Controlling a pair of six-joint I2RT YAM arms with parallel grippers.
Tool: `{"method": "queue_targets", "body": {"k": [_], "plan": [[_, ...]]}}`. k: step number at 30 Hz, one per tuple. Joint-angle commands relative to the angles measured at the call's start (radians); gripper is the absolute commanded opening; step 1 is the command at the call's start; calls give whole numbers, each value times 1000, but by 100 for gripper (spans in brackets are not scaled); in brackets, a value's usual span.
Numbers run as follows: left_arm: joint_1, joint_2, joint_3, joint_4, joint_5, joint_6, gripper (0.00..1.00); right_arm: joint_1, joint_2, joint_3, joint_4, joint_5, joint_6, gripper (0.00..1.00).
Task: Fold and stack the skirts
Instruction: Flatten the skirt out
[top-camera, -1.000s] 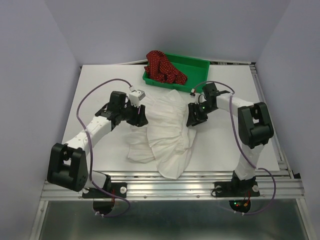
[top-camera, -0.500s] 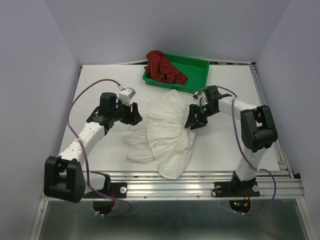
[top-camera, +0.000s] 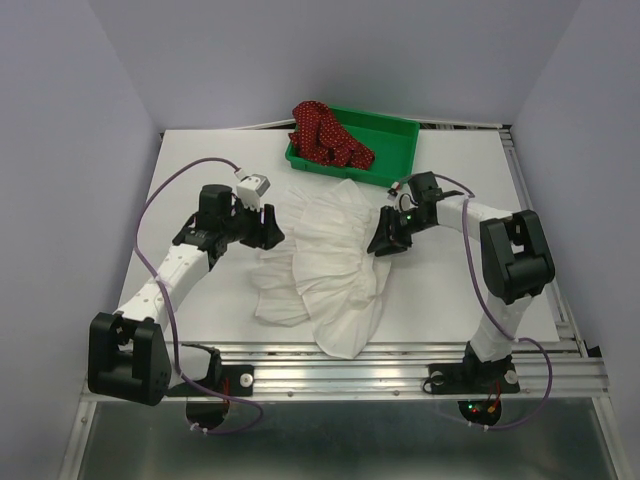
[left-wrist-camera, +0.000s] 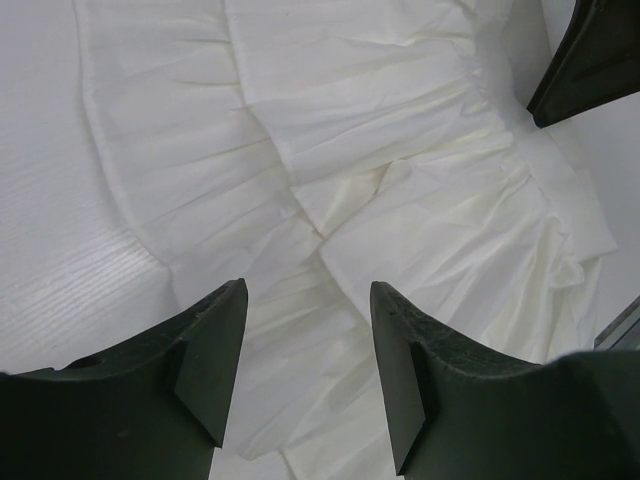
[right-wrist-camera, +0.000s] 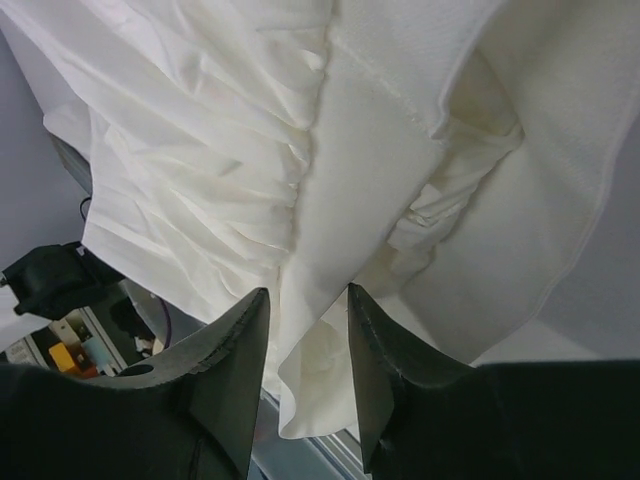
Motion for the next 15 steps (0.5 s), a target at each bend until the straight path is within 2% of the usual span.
{"method": "queue_targets", "body": {"k": [1, 4, 12, 15], "plan": [[1, -19, 7, 41, 10, -9, 63, -1, 10, -5, 44, -39, 30, 42], [2, -17, 13, 38, 13, -10, 63, -1, 23, -14, 44, -37, 49, 43], [4, -19, 4, 44, 14, -10, 63, -1, 20, -77, 65, -24, 117, 53], [4, -19, 1, 50, 19, -10, 64, -1, 20, -93, 103, -44, 138, 52]]}}
